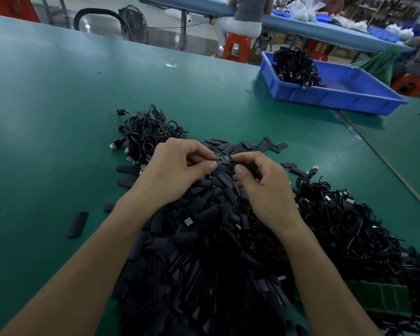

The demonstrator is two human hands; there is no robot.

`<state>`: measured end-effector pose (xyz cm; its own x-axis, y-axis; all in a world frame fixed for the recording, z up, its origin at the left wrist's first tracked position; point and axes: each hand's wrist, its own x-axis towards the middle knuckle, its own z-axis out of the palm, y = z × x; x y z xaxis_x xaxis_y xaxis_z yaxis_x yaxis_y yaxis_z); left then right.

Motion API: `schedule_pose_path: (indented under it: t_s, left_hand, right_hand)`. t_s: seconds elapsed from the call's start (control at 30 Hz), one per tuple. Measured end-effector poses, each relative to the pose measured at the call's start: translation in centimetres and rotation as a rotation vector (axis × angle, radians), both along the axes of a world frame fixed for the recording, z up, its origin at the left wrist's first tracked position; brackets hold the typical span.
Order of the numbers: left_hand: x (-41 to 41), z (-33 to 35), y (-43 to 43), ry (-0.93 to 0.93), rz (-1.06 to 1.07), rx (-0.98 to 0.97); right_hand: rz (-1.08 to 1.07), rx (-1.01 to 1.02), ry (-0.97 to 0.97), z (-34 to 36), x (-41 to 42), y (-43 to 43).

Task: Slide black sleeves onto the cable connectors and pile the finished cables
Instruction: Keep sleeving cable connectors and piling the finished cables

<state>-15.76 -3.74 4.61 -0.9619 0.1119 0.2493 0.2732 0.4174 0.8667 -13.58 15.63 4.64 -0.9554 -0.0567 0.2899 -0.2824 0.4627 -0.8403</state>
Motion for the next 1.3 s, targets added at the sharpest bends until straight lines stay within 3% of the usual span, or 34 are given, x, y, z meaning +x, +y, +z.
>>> schedule_pose_path:
  t_s: [0.53,0.97,1.3]
  left_hand:
    - [0.5,0.5,0.3,-0.031,-0.046,0.017]
    - [0.4,0.1,0.5,-0.013,-0.075,0.043]
    - [-0.1,-0.4,-0.1,-0.012,-0.158,0.045]
  right_hand:
    - [-0.003,-0.230,0.035,-0.2,0.6,1.1]
    - [-0.040,-0.179,0.051,-0.5,0.1,0.4]
    - [0.079,-0.151,-0.020,0.2,-0.4,1.5]
